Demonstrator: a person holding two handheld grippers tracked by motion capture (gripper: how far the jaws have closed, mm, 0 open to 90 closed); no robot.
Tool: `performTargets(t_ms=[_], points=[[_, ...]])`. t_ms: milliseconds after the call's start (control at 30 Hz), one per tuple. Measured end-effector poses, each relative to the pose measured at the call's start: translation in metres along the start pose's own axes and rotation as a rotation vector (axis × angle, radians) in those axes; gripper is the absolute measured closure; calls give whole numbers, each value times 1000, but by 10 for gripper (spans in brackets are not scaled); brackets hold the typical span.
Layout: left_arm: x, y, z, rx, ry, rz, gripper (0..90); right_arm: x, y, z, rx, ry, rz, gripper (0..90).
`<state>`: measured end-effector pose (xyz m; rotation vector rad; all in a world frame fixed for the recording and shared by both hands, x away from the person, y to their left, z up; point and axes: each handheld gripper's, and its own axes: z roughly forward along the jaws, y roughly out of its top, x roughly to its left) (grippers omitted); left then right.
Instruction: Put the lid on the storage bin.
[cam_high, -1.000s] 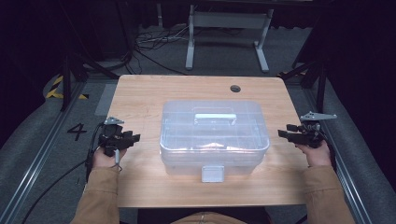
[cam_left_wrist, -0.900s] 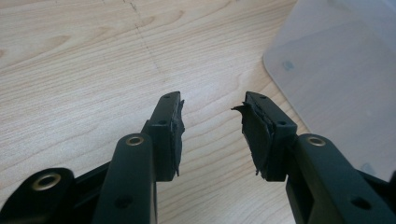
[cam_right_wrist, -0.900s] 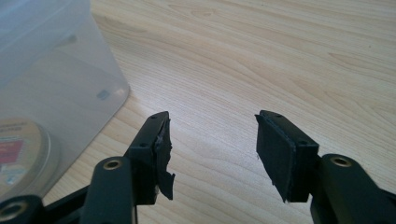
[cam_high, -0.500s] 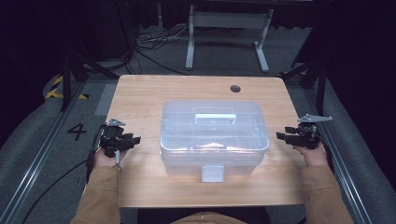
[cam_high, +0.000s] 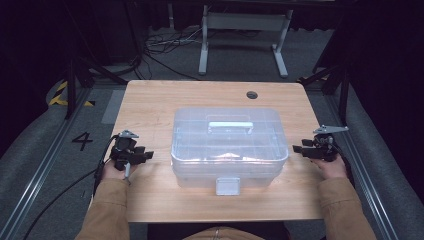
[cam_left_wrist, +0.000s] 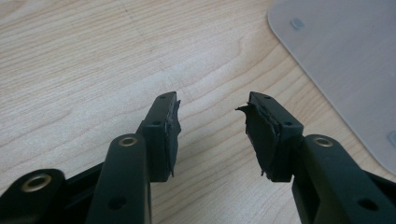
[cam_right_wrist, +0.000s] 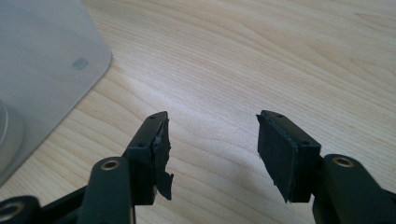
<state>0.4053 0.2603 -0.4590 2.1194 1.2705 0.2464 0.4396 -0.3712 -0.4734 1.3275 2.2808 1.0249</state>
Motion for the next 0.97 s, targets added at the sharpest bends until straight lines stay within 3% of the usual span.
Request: performTargets(t_ms=[67,300,433,567,667,800,967], points=[[0,0,3,29,-18,9,493,1,-1,3,13,-1,-12,439],[-2,0,8,71,0,43,428,4,-2,8,37,-7,-31,418],[-2,0,9,89,-8,50,382,6,-2,11,59,1,-31,325],[-3,-1,13,111,4,61,319,10,-1,15,88,-13,-67,235],[-3,-1,15,119,5,48,243,12,0,17,103,-18,-70,151],[-1,-1,17,135,-6,12,152,12,1,19,106,-20,-74,130],[1,-1,15,119,-12,16,146,13,1,17,87,-26,-70,123]])
